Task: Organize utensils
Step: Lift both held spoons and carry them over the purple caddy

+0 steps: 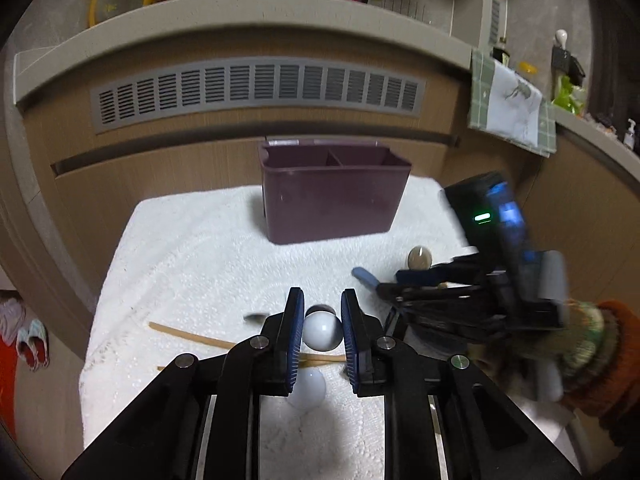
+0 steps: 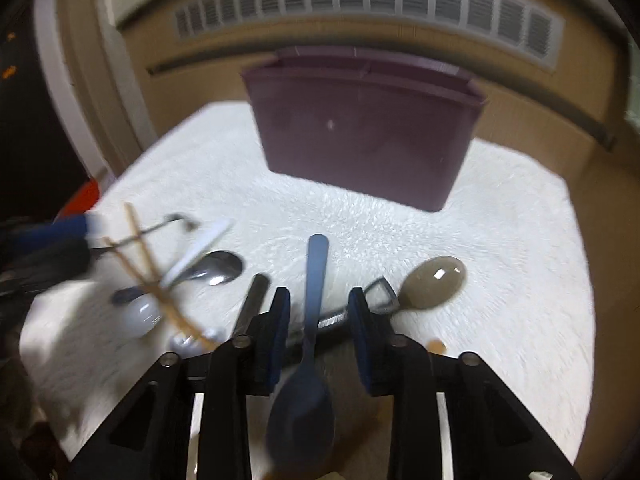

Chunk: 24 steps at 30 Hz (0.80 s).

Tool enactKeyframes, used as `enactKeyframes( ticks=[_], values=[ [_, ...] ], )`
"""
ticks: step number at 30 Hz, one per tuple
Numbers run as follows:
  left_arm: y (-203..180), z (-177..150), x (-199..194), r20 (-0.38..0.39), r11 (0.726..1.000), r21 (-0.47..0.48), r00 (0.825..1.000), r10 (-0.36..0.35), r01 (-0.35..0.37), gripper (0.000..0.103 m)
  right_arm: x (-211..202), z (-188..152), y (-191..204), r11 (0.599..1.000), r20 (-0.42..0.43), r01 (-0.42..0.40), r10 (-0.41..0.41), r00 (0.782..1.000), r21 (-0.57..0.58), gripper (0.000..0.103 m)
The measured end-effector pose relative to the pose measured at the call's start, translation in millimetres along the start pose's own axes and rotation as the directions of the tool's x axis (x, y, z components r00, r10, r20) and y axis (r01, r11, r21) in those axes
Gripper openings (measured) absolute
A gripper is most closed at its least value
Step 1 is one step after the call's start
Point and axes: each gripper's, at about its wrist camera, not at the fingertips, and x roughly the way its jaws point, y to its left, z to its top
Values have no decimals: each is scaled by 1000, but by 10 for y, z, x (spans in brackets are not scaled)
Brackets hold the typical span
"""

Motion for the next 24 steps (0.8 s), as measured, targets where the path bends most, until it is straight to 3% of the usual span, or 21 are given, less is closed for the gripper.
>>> enactKeyframes(
  ticks=[2, 6, 12, 17, 20, 24],
  values=[
    [56, 39, -73, 16, 1000, -7, 1000, -10, 11, 11, 160, 74, 18, 1000, -34, 12, -12, 999, 1, 22],
    [121, 82, -150, 43, 1000, -18, 999, -15, 15, 11, 220, 95, 134, 999, -41, 9, -11, 999, -42, 12],
    [170, 59, -160, 35, 999, -38, 999, -11, 12, 10, -212, 19, 129, 999, 60, -17, 19, 998, -32, 11],
    [319, -70, -147, -2, 994, -108, 1000, 2, -2, 11, -541, -190, 41, 999, 98, -35, 34, 995, 7, 11],
    [414, -273, -101, -47, 988, -152, 999, -25, 18, 12, -668, -338, 3, 1000, 123, -22, 19, 992, 20, 11],
    [380, -537, -33, -114, 989, -146, 992, -49, 32, 17, -750, -481, -52, 999, 143, -22, 15, 990, 46, 11]
  ],
)
